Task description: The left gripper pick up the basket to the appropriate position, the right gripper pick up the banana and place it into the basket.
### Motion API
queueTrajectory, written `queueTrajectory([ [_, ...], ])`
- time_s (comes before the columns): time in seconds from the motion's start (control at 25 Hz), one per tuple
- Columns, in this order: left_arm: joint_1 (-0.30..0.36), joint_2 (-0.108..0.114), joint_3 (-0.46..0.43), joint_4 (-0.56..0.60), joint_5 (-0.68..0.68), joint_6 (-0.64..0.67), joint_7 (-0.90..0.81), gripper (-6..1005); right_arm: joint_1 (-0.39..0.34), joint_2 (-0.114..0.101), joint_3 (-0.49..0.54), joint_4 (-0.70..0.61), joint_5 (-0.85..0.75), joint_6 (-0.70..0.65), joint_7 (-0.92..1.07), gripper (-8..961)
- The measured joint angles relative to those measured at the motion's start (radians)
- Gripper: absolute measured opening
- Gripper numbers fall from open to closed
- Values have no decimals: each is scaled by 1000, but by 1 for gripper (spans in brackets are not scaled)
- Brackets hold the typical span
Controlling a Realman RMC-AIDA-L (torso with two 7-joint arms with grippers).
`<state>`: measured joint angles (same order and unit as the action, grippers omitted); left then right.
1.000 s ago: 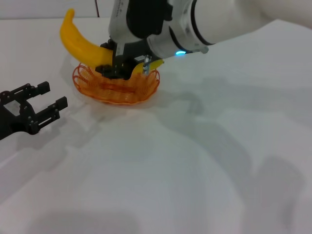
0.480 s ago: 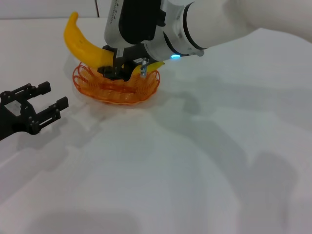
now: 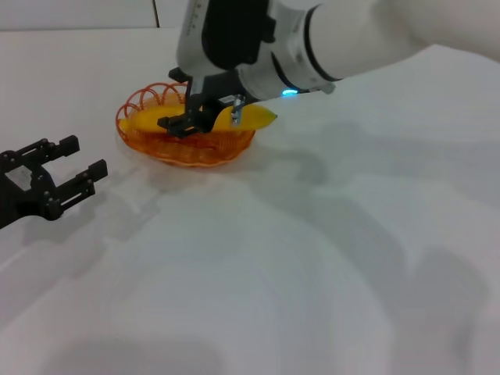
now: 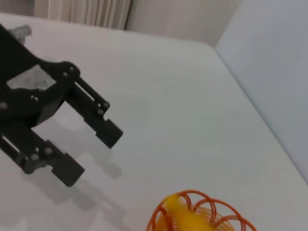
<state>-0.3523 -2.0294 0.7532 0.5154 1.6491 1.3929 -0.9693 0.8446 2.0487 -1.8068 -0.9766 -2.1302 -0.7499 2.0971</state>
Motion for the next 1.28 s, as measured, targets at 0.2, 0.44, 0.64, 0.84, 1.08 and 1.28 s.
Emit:
queueTrajectory([
  [0.2,5,0,-5,-6,-1,0,1,616,-163,-4,100,-171,26,-93,-96,729],
  [0.44,5,1,-9,-25,-9,0,18,616,-275,-7,330,-182,243,-333,-364,733],
  [0.64,3,1,-9,-25,-9,1,20,616,-295,-7,513,-31,334,-498,-551,732],
  [0.84,2,-1,-9,-25,-10,5,21,616,-296,-8,668,160,346,-541,-690,731],
  [1.08,-1,-1,-9,-25,-11,7,23,616,-301,-10,763,346,344,-501,-824,730],
  [1.28,2,0,-9,-25,-11,9,23,616,-335,-10,775,369,351,-506,-854,730],
])
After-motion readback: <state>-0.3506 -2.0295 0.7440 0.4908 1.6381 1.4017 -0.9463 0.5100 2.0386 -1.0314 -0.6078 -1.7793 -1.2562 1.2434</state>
